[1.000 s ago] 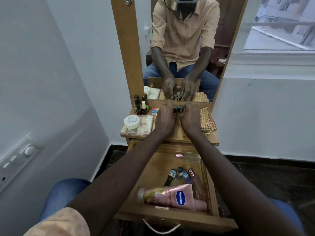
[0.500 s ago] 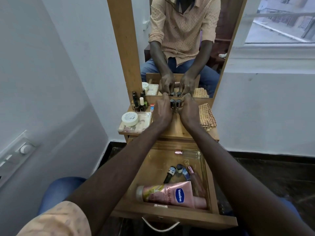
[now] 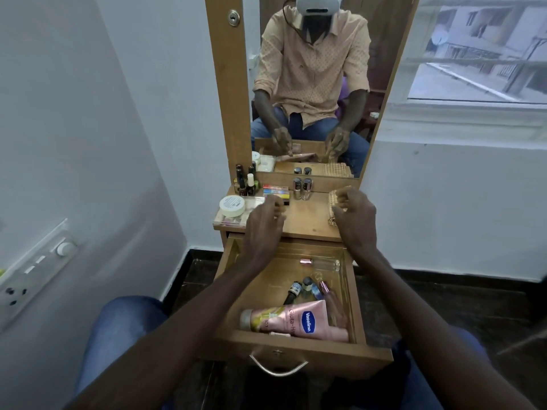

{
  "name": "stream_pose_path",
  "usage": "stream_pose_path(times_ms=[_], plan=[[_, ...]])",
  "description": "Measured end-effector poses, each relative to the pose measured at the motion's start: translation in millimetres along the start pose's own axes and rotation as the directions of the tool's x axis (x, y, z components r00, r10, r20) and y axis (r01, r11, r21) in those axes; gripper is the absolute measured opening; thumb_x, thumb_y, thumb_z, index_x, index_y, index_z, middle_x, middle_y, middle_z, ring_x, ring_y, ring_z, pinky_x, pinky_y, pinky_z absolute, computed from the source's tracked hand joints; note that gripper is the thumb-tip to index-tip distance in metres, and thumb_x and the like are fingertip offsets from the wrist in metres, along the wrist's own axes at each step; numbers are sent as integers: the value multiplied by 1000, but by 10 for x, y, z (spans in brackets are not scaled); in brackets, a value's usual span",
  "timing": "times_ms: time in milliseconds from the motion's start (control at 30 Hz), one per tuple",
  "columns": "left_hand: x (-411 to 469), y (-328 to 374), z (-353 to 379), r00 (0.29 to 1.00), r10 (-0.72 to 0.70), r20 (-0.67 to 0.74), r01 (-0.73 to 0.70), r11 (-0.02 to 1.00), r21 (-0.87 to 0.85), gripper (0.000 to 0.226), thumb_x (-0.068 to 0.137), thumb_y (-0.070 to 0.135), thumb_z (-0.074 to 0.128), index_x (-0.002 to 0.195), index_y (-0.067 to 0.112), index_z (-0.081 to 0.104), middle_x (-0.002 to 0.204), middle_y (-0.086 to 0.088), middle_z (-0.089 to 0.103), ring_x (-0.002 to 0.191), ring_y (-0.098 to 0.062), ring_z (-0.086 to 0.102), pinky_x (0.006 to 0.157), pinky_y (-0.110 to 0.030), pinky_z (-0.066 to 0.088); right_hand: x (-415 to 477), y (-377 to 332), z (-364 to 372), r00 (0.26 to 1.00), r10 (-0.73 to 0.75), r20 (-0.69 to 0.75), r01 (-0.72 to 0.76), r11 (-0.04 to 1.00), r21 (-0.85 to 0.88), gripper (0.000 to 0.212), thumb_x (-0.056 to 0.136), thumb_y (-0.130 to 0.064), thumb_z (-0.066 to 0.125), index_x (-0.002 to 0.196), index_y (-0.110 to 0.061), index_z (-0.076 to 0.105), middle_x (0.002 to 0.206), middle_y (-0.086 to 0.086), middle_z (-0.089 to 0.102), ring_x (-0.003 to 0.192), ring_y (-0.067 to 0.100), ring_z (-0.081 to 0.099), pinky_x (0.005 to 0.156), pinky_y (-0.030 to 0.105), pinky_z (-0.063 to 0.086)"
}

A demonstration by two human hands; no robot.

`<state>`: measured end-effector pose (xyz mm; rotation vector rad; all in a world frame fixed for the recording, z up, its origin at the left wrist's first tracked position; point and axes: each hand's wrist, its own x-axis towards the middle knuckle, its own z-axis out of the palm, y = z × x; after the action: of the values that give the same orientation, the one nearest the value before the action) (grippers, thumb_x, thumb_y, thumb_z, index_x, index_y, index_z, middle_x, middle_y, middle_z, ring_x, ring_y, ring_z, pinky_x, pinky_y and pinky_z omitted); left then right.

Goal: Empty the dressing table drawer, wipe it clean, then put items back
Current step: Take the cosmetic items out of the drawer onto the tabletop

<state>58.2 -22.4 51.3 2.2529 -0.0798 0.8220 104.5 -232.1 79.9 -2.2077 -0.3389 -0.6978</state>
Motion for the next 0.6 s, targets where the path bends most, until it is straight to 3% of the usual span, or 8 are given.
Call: stream_pose_path(times_ms=[100,167,267,333,400,500,600], plan=[[-376,-50,-40,994,-6,107,6,1000,-2,24,92,10,71,105,26,58,98,12,66,90,0,63,72,-18,55,-401,-1,-110,996,-86,22,87,996,-36,16,94,-3,69,109,-9,68,107,6,68,90,15,63,77,28,54],[-558,-149,-5,966,-46,254,49,999,-6,21,91,12,72,100,27,60,94,12,68,88,0,64,75,-25,58,-652,83,-105,988,-118,103,124,990,-60,12,95,-5,67,105,-12,68,102,1,67,84,13,61,70,26,52],[-701,-228,43,864,-124,488,116,992,47,23,88,12,75,93,32,64,91,12,69,85,-1,65,78,-38,61,-871,222,-55,943,-104,318,152,979,-132,12,97,-7,65,100,-18,68,96,0,69,77,8,58,66,20,46],[-742,-162,72,778,-227,586,175,974,144,22,90,17,73,96,35,62,95,13,66,85,-1,62,75,-33,59,-904,259,-36,872,-62,486,163,972,-169,16,96,-6,67,104,-18,73,101,2,73,81,7,62,69,14,45],[-760,-90,116,676,-331,659,253,943,214,18,93,24,71,108,29,63,102,9,66,87,-5,61,69,-27,49,-902,267,-1,781,-8,624,174,963,-205,24,95,-4,69,114,-18,74,114,2,74,95,10,68,77,17,53],[-775,-30,185,532,-403,745,201,914,351,37,91,32,72,123,17,59,118,-4,67,93,-15,60,65,-29,42,-865,214,61,674,56,736,176,956,-233,38,93,-6,72,128,-18,69,130,1,69,113,15,66,87,22,54],[-828,-10,208,524,-420,740,170,904,393,42,94,33,71,126,10,57,121,-10,67,93,-20,59,69,-30,43,-841,192,136,552,59,832,173,968,-183,53,88,-7,74,139,-14,62,134,1,65,121,19,64,89,24,53]])
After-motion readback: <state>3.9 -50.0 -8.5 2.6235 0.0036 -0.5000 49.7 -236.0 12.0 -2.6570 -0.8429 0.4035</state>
